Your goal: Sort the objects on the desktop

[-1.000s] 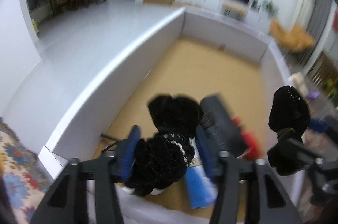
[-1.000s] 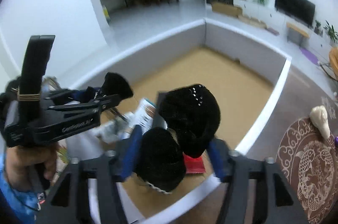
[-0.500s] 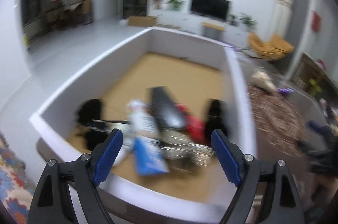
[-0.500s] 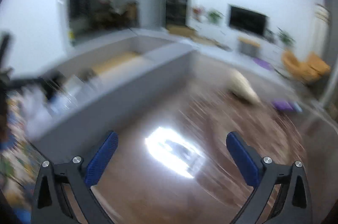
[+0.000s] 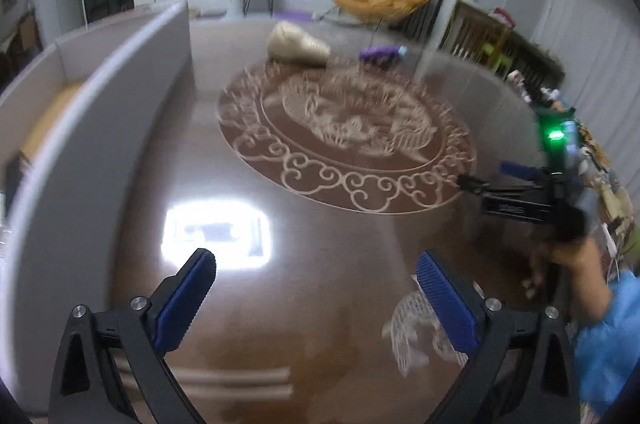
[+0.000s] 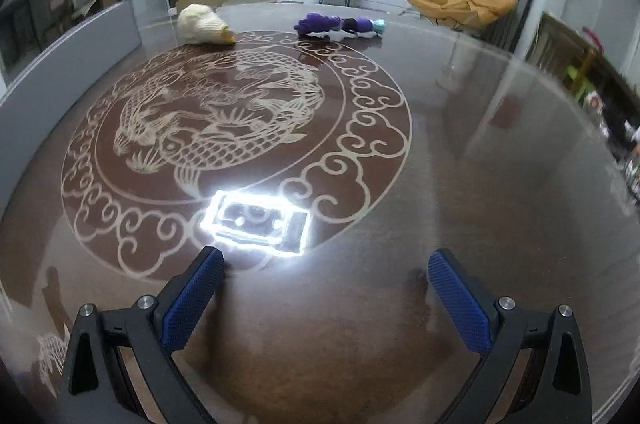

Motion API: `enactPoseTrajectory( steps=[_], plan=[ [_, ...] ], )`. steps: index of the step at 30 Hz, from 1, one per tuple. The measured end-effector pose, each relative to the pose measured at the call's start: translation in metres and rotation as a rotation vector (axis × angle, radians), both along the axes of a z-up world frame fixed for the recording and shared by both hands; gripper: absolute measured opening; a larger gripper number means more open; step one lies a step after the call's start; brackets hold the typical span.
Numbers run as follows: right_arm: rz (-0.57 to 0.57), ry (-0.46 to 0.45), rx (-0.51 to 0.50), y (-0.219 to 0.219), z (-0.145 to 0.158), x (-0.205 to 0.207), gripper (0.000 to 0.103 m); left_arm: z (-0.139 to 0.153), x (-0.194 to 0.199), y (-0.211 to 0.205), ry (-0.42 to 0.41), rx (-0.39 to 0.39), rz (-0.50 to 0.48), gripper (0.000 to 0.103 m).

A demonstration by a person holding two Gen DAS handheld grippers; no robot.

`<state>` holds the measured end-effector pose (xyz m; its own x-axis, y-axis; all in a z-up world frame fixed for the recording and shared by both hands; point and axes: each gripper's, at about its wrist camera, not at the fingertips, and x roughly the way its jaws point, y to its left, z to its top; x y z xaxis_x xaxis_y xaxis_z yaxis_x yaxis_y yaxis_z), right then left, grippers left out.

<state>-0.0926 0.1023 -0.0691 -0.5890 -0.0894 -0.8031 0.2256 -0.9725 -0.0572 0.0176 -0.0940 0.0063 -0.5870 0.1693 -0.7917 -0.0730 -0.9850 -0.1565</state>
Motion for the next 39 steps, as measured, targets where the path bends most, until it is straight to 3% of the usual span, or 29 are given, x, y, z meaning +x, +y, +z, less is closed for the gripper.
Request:
enactPoseTrajectory(
  steps=[12,19,23,26,28,29,32,37,39],
  plan=[
    [-0.006,-0.024,-0.035,0.003,-0.003,-0.003,0.103,-0.048,-0.154,0.018,-0.104,-0.076,0.186,0.102],
    [-0.007,-0.022,-0.035,0.005,-0.002,0.001,0.103,-0.03,-0.26,0.023,-0.079,0.0,0.282,0.102],
    [-0.007,-0.023,-0.035,0.004,-0.003,0.002,0.103,-0.022,-0.32,0.019,-0.101,0.017,0.403,0.102],
    [-0.008,-0.023,-0.035,0.004,-0.002,0.001,0.103,-0.031,-0.349,0.019,-0.156,-0.005,0.426,0.102],
    [-0.008,-0.023,-0.035,0.004,-0.003,0.001,0.103,-0.036,-0.351,0.023,-0.154,-0.019,0.371,0.097],
    [-0.008,-0.023,-0.035,0.004,-0.003,0.001,0.103,-0.039,-0.349,0.024,-0.129,-0.011,0.319,0.074],
    [-0.008,-0.022,-0.033,0.004,-0.002,0.002,0.103,-0.04,-0.326,0.028,-0.053,-0.066,0.197,0.055],
    [-0.031,-0.014,-0.022,0.006,-0.002,0.003,0.103,-0.04,-0.247,0.019,-0.021,-0.035,0.068,0.054],
    [-0.032,-0.013,-0.022,0.006,-0.002,0.004,0.103,-0.04,-0.204,0.02,-0.004,-0.056,0.014,0.054]
  ],
)
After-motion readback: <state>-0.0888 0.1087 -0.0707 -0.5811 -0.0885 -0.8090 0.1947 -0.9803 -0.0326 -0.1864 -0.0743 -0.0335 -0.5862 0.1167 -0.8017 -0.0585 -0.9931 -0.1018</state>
